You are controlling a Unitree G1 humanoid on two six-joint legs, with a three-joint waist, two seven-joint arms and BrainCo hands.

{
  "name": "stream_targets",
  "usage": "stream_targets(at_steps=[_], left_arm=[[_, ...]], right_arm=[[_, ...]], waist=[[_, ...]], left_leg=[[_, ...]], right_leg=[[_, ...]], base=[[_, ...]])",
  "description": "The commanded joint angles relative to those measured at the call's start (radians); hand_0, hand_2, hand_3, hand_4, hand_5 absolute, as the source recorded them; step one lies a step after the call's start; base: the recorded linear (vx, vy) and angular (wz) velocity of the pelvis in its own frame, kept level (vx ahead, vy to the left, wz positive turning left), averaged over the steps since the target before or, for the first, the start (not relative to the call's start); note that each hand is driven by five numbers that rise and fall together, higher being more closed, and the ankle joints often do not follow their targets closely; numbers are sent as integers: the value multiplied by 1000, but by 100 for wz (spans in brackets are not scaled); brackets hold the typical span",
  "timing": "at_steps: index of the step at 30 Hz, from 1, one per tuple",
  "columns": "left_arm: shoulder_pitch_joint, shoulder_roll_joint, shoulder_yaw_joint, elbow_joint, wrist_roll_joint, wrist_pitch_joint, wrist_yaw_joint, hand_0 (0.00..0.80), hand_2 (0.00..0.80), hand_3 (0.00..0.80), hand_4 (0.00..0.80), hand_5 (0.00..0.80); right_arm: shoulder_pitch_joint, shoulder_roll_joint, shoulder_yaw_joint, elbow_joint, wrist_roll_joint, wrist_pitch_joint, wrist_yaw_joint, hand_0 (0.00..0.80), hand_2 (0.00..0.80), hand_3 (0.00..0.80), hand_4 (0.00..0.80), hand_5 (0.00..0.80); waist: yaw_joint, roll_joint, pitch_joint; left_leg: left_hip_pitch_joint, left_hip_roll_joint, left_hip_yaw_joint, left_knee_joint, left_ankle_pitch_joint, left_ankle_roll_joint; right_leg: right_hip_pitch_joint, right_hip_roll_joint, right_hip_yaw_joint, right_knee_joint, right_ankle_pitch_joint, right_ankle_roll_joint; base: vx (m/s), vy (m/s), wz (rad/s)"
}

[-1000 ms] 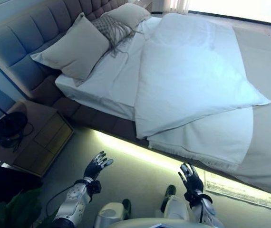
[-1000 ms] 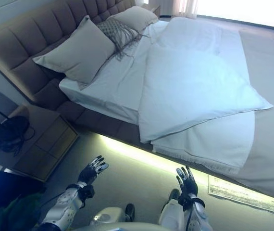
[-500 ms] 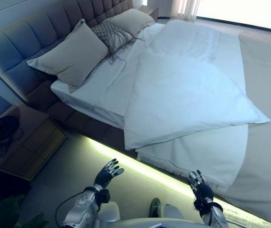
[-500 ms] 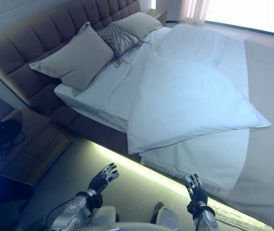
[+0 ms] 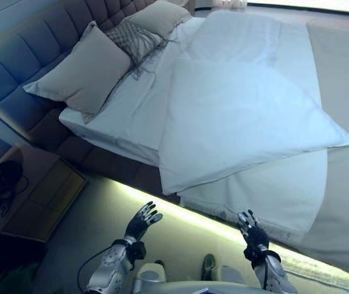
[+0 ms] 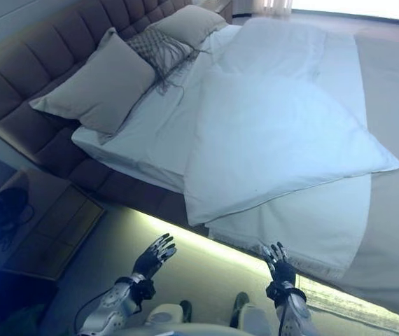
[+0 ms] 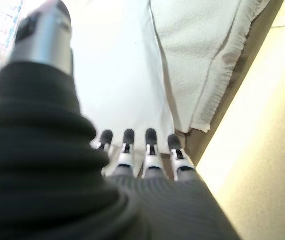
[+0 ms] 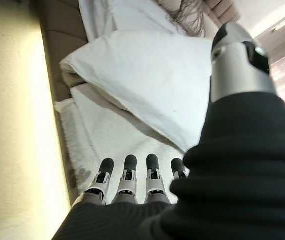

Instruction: Make the bed neatly

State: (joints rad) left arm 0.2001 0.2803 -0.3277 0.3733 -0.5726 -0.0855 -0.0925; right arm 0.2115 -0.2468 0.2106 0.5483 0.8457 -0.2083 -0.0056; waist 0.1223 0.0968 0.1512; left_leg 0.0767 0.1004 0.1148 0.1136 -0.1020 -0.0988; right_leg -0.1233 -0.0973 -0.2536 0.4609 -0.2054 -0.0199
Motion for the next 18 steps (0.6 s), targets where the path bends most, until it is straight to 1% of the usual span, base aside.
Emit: stream_targets(at_steps=[1, 3, 5, 6, 7, 8, 9, 10, 11, 12, 13, 14, 16, 17, 18], left_arm=[[1, 8, 50, -46, -46, -42, -11, 0, 0, 0, 0, 0], [13, 5, 61, -45, -48, -38, -22, 0, 0, 0, 0, 0], [17, 7, 66, -49, -57, -29, -29, 0, 0, 0, 0, 0], [16, 11, 72, -41, -59, -29, -39, 0, 0, 0, 0, 0], [16, 13, 79, -35, -55, -26, -45, 0, 0, 0, 0, 0], [18, 17, 86, -28, -43, -23, -42, 0, 0, 0, 0, 0], [18, 22, 94, -29, -31, -28, -47, 0, 0, 0, 0, 0], [21, 24, 99, -39, -25, -29, -54, 0, 0, 0, 0, 0], [34, 30, 104, -66, -18, -18, -50, 0, 0, 0, 0, 0], [47, 38, 103, -83, -13, -12, -45, 0, 0, 0, 0, 0], [54, 44, 101, -85, -5, -12, -46, 0, 0, 0, 0, 0], [56, 49, 97, -82, 4, -16, -47, 0, 0, 0, 0, 0], [48, 61, 87, -67, 22, -30, -51, 0, 0, 0, 0, 0], [40, 64, 84, -61, 20, -32, -46, 0, 0, 0, 0, 0], [27, 65, 82, -58, 14, -32, -36, 0, 0, 0, 0, 0]], right_arm=[[45, -7, -11, -96, -19, 2, 10, 0, 0, 0, 0, 0], [54, -9, -10, -99, -35, 12, 17, 0, 0, 0, 0, 0], [55, -13, -1, -101, -46, 12, 23, 0, 0, 0, 0, 0], [49, -12, 4, -93, -51, 10, 24, 0, 0, 0, 0, 0], [46, -5, 9, -86, -55, 12, 18, 0, 0, 0, 0, 0], [48, 8, 8, -84, -61, 22, 4, 0, 0, 0, 0, 0], [53, 28, 6, -90, -61, 29, 1, 0, 0, 0, 0, 0], [59, 39, 10, -97, -60, 27, 4, 0, 0, 0, 0, 0], [77, 53, 20, -110, -67, 17, 0, 0, 0, 0, 0, 0], [93, 64, 24, -123, -73, 6, -3, 0, 0, 0, 0, 0], [100, 73, 27, -129, -70, -3, -4, 0, 0, 0, 0, 0], [105, 80, 30, -134, -67, -14, -3, 0, 0, 0, 0, 0], [122, 89, 36, -139, -55, -41, 6, 0, 0, 0, 0, 0], [123, 91, 36, -137, -57, -42, 4, 0, 0, 0, 0, 0], [120, 91, 38, -134, -61, -41, 1, 0, 0, 0, 0, 0]], waist=[[-14, 7, -22], [-11, 15, -21], [-3, 16, -19], [2, 17, -20], [6, 10, -22], [9, 1, -28], [13, -17, -35], [19, -28, -42], [33, -42, -55], [46, -53, -66], [56, -57, -76], [63, -60, -84], [69, -56, -98], [69, -52, -100], [67, -51, -97]], left_leg=[[-164, 50, -124, -178, 399, -33], [-167, 50, -118, -182, 383, -27], [-174, 34, -116, -165, 345, -14], [-179, 24, -123, -146, 321, -3], [-178, 8, -127, -129, 302, 7], [-179, -14, -128, -101, 280, 23], [-186, -46, -116, -55, 249, 49], [-193, -65, -106, -33, 230, 70], [-197, -97, -101, -15, 205, 103], [-195, -129, -98, -6, 187, 131], [-194, -150, -97, -4, 178, 149], [-192, -167, -97, -3, 170, 164], [-174, -193, -101, -2, 150, 192], [-165, -198, -100, -1, 144, 197], [-154, -202, -96, 1, 138, 203]], right_leg=[[144, 8, 24, -134, 17, 48], [147, -11, 31, -90, -6, 53], [131, -46, 41, -26, -34, 67], [124, -72, 45, 9, -47, 78], [120, -105, 50, 39, -57, 92], [127, -136, 60, 57, -45, 111], [138, -172, 75, 82, -12, 139], [144, -195, 83, 97, 15, 149], [159, -228, 94, 134, 67, 151], [176, -255, 100, 188, 103, 151], [185, -271, 101, 238, 142, 153], [186, -280, 105, 279, 184, 155], [145, -282, 115, 394, 249, 153], [118, -282, 115, 419, 251, 147], [90, -277, 105, 416, 243, 139]], base=[[495, 230, -8], [514, 263, -4], [521, 306, -14], [538, 305, -21], [573, 284, -28], [576, 233, -49], [529, 181, -57], [539, 170, -50], [529, 177, -25], [529, 195, -8], [438, 176, -1], [390, 165, 9], [367, 171, 13], [291, 132, 9], [254, 69, 8]])
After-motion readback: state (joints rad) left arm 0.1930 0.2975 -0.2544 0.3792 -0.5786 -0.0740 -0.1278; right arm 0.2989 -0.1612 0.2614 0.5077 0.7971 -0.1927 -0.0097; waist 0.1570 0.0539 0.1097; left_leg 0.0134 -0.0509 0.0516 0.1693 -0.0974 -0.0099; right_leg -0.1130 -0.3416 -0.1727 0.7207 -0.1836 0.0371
